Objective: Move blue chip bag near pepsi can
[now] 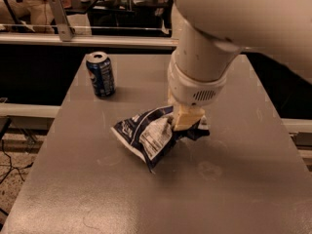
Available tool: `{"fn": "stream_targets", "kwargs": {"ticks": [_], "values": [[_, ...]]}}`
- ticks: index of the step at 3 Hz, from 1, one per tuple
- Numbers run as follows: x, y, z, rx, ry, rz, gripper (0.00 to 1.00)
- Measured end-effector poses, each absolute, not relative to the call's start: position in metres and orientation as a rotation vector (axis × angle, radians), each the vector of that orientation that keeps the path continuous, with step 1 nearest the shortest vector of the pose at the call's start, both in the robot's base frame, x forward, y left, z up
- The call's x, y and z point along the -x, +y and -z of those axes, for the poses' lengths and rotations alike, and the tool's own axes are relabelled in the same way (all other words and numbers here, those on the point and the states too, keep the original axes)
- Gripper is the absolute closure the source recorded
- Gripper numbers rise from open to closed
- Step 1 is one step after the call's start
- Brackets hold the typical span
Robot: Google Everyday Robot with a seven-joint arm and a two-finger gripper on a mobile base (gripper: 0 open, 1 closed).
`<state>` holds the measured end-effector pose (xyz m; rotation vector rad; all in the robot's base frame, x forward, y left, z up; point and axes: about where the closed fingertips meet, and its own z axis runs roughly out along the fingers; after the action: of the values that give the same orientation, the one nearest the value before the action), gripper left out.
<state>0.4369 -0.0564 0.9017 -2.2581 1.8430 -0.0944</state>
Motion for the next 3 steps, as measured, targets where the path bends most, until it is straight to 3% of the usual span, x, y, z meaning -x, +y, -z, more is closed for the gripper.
{"fn": "stream_targets", "kwargs": {"ticks": [3], "values": [[-0.513, 0.031, -0.912, 2.178, 1.854, 0.001, 1.0]]}}
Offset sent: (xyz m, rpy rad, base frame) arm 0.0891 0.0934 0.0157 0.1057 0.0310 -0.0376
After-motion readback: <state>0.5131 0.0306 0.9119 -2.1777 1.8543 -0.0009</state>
